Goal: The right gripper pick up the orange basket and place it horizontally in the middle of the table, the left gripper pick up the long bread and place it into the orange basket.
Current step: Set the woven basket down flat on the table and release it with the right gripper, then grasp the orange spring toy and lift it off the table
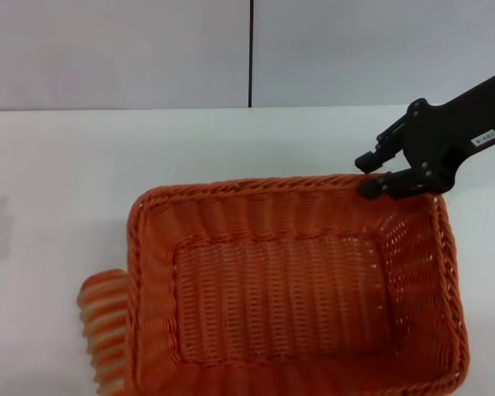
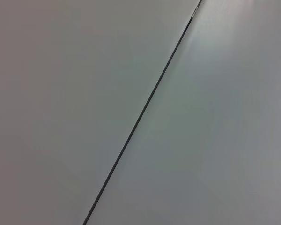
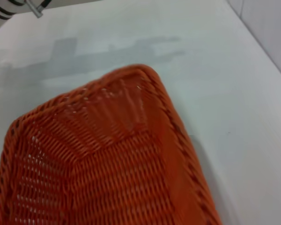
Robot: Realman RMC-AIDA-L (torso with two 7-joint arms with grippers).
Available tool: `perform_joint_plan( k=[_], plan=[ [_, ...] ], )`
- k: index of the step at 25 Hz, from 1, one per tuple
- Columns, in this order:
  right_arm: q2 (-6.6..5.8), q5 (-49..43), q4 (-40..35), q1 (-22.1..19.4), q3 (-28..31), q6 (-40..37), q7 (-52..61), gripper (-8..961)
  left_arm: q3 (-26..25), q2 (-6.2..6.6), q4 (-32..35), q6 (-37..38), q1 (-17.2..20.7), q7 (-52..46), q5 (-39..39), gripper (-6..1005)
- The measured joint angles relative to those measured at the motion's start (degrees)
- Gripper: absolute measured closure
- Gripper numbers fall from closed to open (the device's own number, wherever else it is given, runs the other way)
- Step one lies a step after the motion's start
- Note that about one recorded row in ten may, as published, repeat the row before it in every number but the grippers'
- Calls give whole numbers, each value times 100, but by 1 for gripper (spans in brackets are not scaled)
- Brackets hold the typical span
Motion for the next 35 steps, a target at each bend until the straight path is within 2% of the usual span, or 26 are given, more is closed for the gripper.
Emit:
perform_joint_plan(
  k=[2, 6, 8, 9, 12, 13, 14, 17, 18, 19, 22, 23, 24, 28, 31, 33, 35],
  plan=[
    [0, 0, -16, -23, 0, -44, 4, 771, 4, 0, -2, -13, -5, 1, 0, 367],
    [6, 0, -56, -84, 84, -130, -10, 635, 26, 0, 6, -15, -15, 18, 0, 367],
    [8, 21, -72, -171, 493, -161, -126, 567, 87, 11, 34, -12, -17, 15, -2, 367],
    [8, 21, -72, -171, 493, -161, -126, 528, 154, 22, 50, -5, -17, 5, 0, 367],
    [44, 248, -38, -363, 1344, -174, -403, 413, 365, 59, 130, 26, -28, -29, 0, 367],
    [80, 616, 119, -579, 2118, -217, -645, 374, 443, 68, 242, 38, -57, -111, 1, 367],
    [80, 616, 119, -579, 2118, -217, -645, 366, 443, 68, 242, 38, -57, -111, 1, 368],
    [74, 1432, 696, -987, 3137, -469, -917, 344, 754, 85, 815, 76, -235, -598, 0, 368],
    [42, 2047, 1201, -1289, 3653, -715, -1096, 336, 890, 95, 997, 86, -299, -741, 3, 368],
    [42, 2047, 1201, -1289, 3653, -715, -1096, 337, 1011, 107, 1165, 90, -356, -843, 2, 368],
    [27, 2931, 1872, -1791, 4230, -1025, -1537, 339, 1662, 150, 1857, 91, -603, -1253, 1, 368],
    [114, 3409, 2092, -2097, 4514, -1148, -1784, 340, 2196, 176, 2292, 58, -749, -1474, 2, 368],
    [114, 3409, 2092, -2097, 4514, -1148, -1784, 341, 2196, 176, 2292, 58, -749, -1474, 2, 368],
    [330, 4082, 2456, -2633, 5028, -1263, -2294, 344, 2952, 241, 3012, -73, -796, -1690, 2, 368],
    [345, 4104, 2596, -2740, 5207, -1279, -2330, 346, 3224, 307, 3190, -170, -746, -1948, 2, 368],
    [320, 4116, 2717, -2875, 5400, -1266, -2327, 348, 3655, 431, 3298, -251, -653, -2271, 1, 368],
    [317, 4119, 2729, -2906, 5467, -1270, -2323, 349, 3771, 462, 3306, -260, -625, -2317, 2, 367]
  ],
)
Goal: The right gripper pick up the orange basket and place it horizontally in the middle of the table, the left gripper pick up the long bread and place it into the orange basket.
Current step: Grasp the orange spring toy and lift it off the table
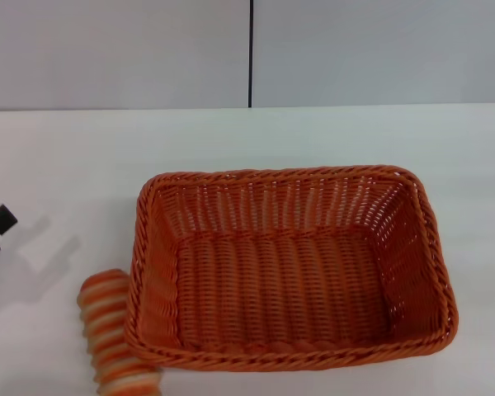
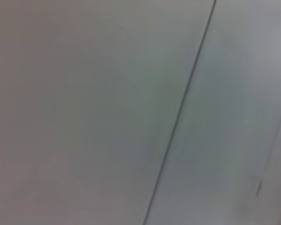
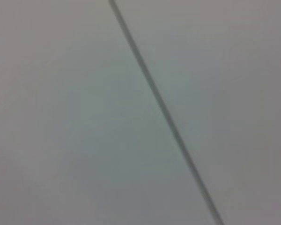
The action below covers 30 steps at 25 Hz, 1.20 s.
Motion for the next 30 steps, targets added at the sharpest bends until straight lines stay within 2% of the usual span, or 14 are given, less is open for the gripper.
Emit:
perform_joint_plan(
  k=[4, 7, 8, 12, 17, 22, 30],
  plan=[
    [-25, 9, 207, -55, 368, -167, 9, 352, 260, 23, 69, -52, 62, -80, 21, 358],
    [-38, 11, 259, -54, 390, -258, -3, 354, 456, -47, 156, -263, 72, -60, 141, 349],
    [-44, 11, 287, -32, 382, -354, -11, 355, 567, -112, 170, -486, 69, -12, 255, 346],
    [-49, -23, 306, 16, 342, -464, -19, 358, 744, -152, 171, -721, 52, -2, 376, 334],
    [-33, -46, 339, 52, 333, -608, -33, 362, 903, -140, 156, -816, 34, -21, 589, 205],
    [-50, -50, 522, 53, 335, -627, -165, 366, 977, -128, 145, -849, 14, -59, 723, 208],
    [-50, -61, 577, 58, 153, -644, -255, 372, 1196, -191, 116, -1206, -87, -91, 746, 211]
  ],
)
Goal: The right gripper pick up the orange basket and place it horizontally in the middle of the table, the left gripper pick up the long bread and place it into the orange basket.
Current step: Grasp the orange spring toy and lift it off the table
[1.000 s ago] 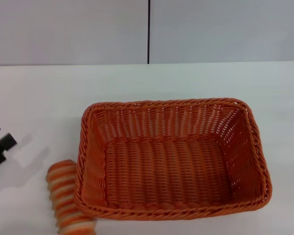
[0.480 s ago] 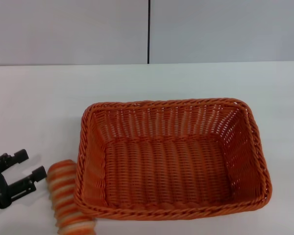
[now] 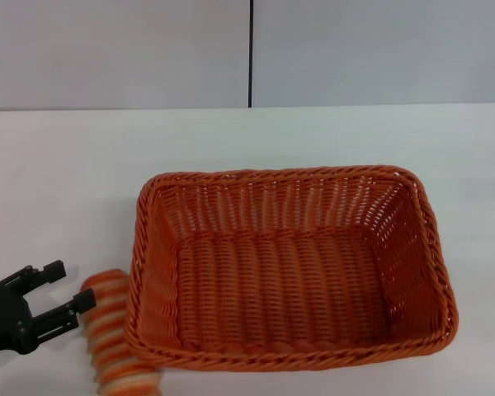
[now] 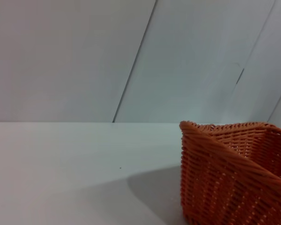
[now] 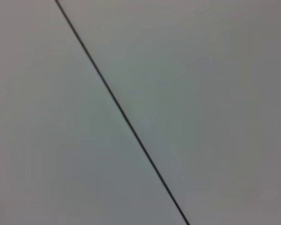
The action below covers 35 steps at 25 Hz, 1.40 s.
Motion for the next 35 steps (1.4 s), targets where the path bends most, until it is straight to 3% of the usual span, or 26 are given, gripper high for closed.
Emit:
perform_joint_plan(
  k=[16, 27, 31, 35],
  plan=[
    [10, -53, 11, -9, -43, 24, -4, 384, 513, -117, -18, -223, -77, -94, -2, 214],
    [21, -61, 10, -38, -43, 33, -4, 393, 580, -113, -69, -222, -85, -94, -5, 285],
    [23, -61, 10, -47, -43, 43, -4, 396, 556, -108, -69, -200, -66, -26, -39, 440],
    [23, -61, 10, -59, -33, 45, -3, 399, 557, -104, -69, -199, -70, -25, -37, 504]
  ],
)
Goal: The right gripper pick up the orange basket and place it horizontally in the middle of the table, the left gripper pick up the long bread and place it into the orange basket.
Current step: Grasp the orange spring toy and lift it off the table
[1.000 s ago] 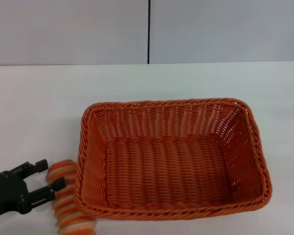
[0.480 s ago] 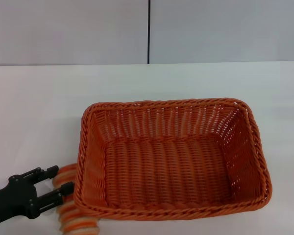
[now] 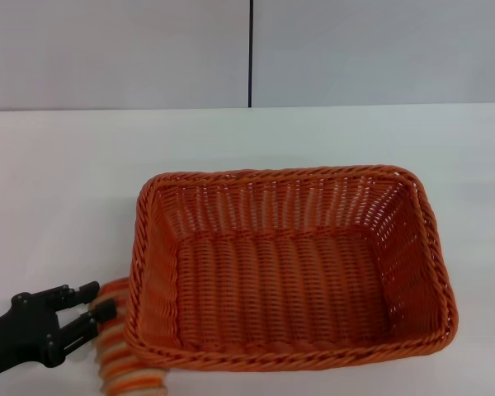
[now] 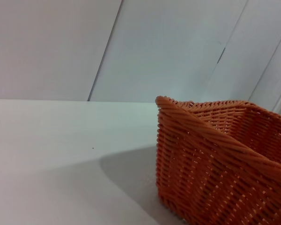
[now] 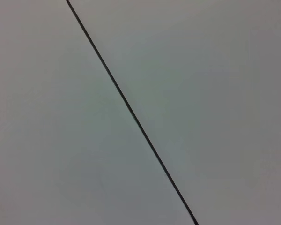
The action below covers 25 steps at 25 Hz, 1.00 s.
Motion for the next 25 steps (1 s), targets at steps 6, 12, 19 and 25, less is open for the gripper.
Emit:
perform_joint_plan(
  k=[6, 12, 19, 25],
  plan=[
    [0, 0, 0, -1, 0, 0, 1, 404, 1, 23, 0, 36, 10, -3, 0, 600],
    [-4, 0, 0, 7, 24, 0, 0, 408, 1, 26, 0, 41, 1, 5, 13, 662],
    [-8, 25, 0, 15, 35, -1, 0, 414, -359, 31, 35, -41, 31, 6, -19, 731],
    [-9, 44, 8, 17, 61, -1, 0, 418, -1942, 115, 50, -86, 82, 83, -27, 775]
  ],
)
